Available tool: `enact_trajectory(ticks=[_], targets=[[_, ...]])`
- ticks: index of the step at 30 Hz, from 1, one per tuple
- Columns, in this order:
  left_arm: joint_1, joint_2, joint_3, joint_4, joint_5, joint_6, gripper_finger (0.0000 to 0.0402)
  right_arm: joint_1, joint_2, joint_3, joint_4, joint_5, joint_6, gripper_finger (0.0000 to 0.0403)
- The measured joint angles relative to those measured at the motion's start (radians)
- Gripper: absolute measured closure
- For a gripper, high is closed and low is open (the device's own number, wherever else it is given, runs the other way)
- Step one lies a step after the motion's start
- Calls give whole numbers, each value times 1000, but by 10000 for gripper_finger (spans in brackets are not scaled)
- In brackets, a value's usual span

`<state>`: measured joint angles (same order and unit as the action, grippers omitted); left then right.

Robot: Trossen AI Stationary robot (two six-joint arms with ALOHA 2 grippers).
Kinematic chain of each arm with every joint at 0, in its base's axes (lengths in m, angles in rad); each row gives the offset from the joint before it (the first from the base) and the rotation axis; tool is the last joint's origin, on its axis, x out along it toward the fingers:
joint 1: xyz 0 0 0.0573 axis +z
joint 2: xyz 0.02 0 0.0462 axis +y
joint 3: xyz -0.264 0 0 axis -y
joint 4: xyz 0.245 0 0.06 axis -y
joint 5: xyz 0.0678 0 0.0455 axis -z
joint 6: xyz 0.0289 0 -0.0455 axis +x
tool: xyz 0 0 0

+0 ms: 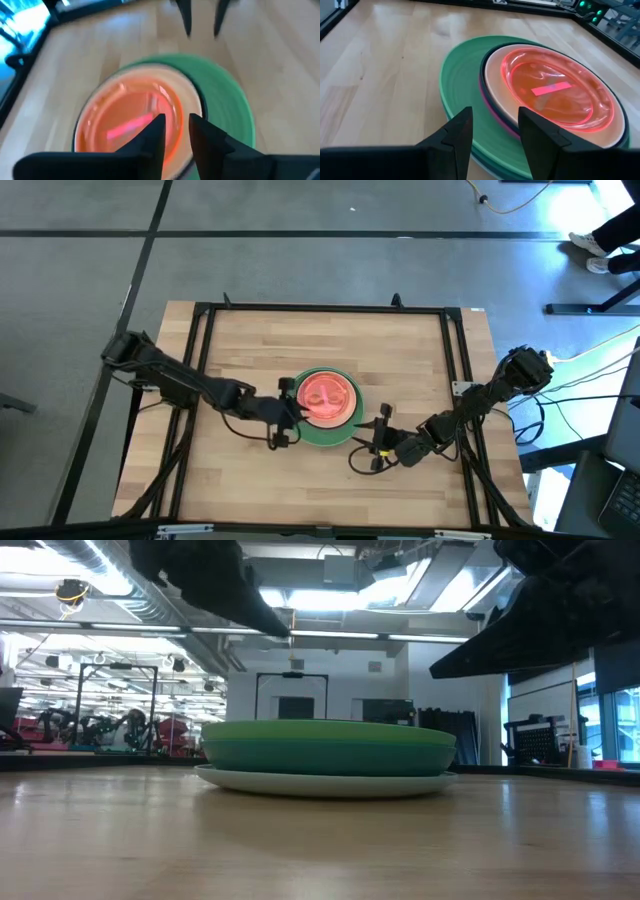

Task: Stack plastic plates
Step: Return to Home Position

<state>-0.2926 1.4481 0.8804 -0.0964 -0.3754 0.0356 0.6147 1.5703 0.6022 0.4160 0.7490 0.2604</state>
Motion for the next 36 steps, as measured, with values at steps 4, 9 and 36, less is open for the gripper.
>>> enact_trajectory(ticks=[4, 9, 36], targets=[[27, -71, -168, 306, 17, 2, 333, 0, 0, 0, 0, 1, -3, 253], [63, -182, -346, 526, 83, -5, 349, 0, -30, 0, -72, 2, -26, 253], [66, -822, -797, 630, 62, -56, 398, -198, -771, -325, -255, -342, -86, 387]])
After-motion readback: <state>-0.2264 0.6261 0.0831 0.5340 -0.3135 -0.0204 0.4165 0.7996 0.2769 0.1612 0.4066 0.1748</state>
